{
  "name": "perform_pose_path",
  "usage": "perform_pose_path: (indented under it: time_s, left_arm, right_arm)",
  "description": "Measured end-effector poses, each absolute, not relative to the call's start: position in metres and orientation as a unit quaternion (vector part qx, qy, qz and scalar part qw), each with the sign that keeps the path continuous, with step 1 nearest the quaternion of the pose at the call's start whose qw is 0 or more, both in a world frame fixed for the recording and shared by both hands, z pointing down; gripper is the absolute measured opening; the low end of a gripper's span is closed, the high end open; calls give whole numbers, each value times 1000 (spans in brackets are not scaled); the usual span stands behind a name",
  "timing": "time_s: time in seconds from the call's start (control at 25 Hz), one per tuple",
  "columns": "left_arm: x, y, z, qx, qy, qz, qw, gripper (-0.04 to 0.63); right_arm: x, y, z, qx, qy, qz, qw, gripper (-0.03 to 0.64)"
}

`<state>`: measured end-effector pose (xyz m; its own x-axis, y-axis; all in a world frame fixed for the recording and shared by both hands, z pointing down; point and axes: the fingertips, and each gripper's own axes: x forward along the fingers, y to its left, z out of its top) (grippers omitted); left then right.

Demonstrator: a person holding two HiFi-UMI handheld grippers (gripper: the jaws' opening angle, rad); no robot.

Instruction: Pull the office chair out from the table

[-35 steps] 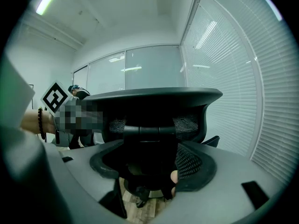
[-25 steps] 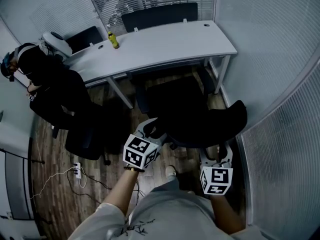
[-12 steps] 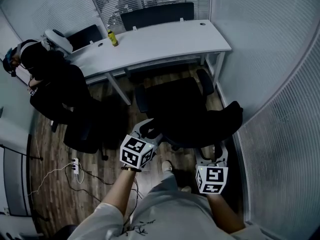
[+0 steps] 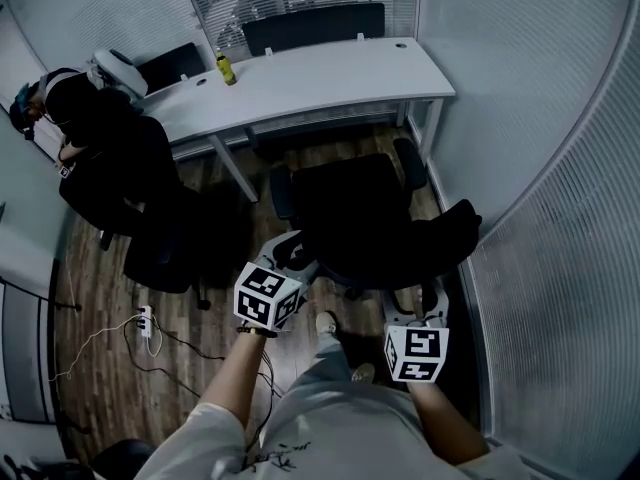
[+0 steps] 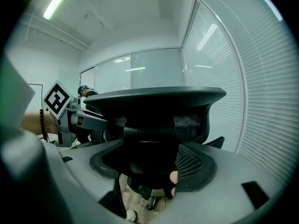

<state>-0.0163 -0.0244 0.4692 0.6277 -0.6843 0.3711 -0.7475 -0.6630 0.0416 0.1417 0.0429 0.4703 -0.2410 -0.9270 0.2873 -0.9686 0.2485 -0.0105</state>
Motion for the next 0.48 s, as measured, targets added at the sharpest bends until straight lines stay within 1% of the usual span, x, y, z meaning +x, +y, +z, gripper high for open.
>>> perform_pose_path:
  time_s: [0.48]
  left_arm:
    - [-15, 10, 468, 896, -402, 164, 92, 245]
  right_arm:
    - [142, 80, 471, 600, -786, 95, 114, 273]
